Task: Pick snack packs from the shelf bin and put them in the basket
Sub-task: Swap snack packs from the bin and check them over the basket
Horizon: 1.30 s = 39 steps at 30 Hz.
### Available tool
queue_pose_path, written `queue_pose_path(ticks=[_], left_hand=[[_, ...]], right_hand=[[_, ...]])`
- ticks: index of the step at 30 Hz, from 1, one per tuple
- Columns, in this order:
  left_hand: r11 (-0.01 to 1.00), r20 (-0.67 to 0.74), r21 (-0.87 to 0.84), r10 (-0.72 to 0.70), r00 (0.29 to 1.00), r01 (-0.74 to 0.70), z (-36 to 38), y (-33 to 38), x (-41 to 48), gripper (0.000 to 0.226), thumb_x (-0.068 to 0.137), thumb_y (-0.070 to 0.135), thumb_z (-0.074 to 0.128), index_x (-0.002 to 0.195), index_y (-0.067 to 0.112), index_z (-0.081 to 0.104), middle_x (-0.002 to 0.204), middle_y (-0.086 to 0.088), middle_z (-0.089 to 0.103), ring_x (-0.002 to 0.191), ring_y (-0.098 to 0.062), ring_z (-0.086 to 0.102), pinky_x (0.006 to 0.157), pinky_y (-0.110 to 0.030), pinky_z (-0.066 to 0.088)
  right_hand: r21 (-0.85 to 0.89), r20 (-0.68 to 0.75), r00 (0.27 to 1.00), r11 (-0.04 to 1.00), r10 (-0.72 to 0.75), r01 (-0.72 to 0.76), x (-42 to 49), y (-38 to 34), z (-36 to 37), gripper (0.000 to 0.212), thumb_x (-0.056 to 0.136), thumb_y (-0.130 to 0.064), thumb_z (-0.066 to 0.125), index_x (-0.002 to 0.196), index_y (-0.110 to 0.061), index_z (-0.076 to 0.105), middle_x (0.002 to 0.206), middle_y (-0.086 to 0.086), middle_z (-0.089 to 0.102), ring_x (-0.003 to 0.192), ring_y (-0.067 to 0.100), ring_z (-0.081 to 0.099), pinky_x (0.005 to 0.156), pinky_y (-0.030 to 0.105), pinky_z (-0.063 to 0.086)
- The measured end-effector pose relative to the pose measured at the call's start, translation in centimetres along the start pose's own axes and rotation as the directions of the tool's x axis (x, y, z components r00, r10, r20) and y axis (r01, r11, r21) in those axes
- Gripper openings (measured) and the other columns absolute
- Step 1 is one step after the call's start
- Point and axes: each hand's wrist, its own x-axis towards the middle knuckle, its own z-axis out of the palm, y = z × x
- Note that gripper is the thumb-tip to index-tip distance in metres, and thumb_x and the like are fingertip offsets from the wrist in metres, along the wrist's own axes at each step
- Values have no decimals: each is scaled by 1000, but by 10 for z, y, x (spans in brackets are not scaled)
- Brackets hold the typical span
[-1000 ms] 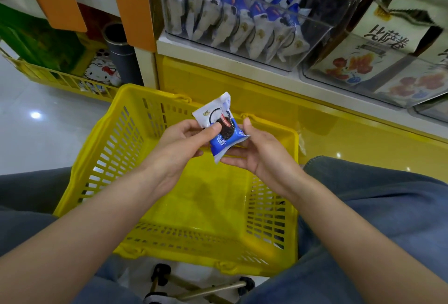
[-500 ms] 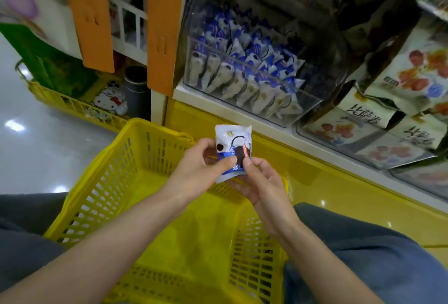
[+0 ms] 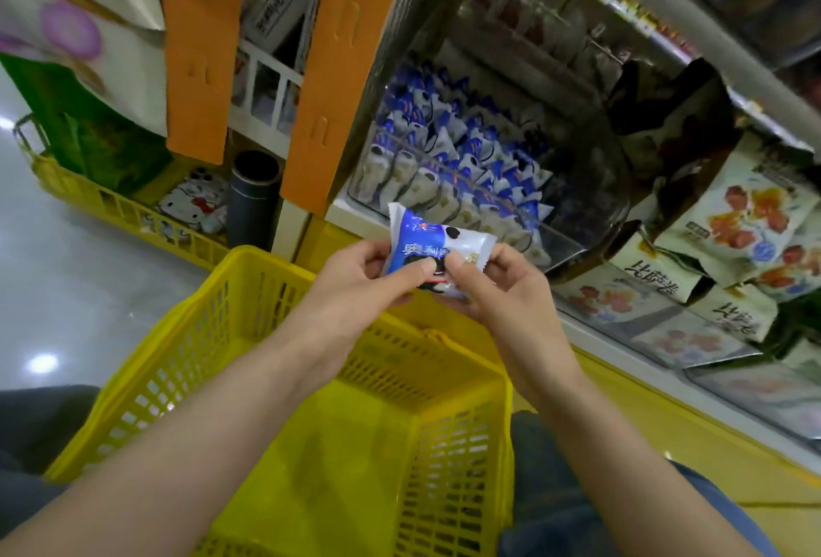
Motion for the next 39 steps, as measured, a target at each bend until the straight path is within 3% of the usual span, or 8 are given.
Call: queue_pose_path(ticks=[7,10,17,22,25,30,35,39], left_hand=[[986,-52,-162,37,998,-45,-8,8,12,25,80,13,67,104,16,61,102,-6,69,84,-12,69,76,-31,57],[989,-53,-144,12,999,-20,-7,6,16,30,79,13,69,106,22,58,103,-5,68,83,-15,70,70,-31,58],[997,-48,-57,48,998,-51,-5,1,23,21,79,20,70,97,30,62,94,0,71,93,-16,66,87,-33,53],[997,-23,-59,51,998,-52,-6,-1,24,20,81,22,69,96,32,62,92,3,72,89,-13,66,81,-27,55],[997,-18,-66,45,999,-46,-4,-2,24,23,81,22,69,101,30,61,94,7,71,85,-5,66,71,-18,52],[998,-4,-50,46,999,-46,-4,-3,24,24,81,20,68,103,29,60,98,4,71,92,-10,67,78,-24,53],[997,-25,12,71,997,-71,-5,-7,26,21,81,22,68,101,27,63,94,5,71,87,-11,65,69,-14,51],[999,-47,32,14,999,-12,-2,-15,26,36,82,21,67,115,18,55,107,5,64,94,-6,61,65,-12,48]], right_hand=[[-388,-106,933,878,-343,278,46,-36,-11,4,92,-20,53,94,-21,56,88,0,65,74,3,64,64,15,53],[-642,-174,889,733,-424,224,92,-53,-24,8,93,-22,53,98,-19,58,95,0,65,79,5,62,69,20,53],[-870,-207,974,473,-93,-140,163,-49,-34,31,93,-25,54,115,-4,60,113,14,62,96,24,58,77,26,41],[-841,-212,977,509,1,-183,176,-44,-33,36,88,-29,61,107,2,62,95,19,64,80,24,54,77,35,47],[-815,-206,976,540,66,-209,178,-45,-33,31,85,-35,63,100,-8,59,76,-1,51,75,16,51,56,24,39],[-815,-198,969,525,146,-245,180,-49,-34,38,88,-31,61,118,-8,54,83,3,53,69,13,48,60,26,41],[-746,-262,957,655,-121,-122,167,-47,-43,12,90,-19,58,99,-11,60,83,2,59,61,4,50,55,15,44],[-732,-309,794,664,-524,153,130,-57,-47,23,90,-21,58,108,-6,60,89,-1,62,69,-1,55,63,9,46]])
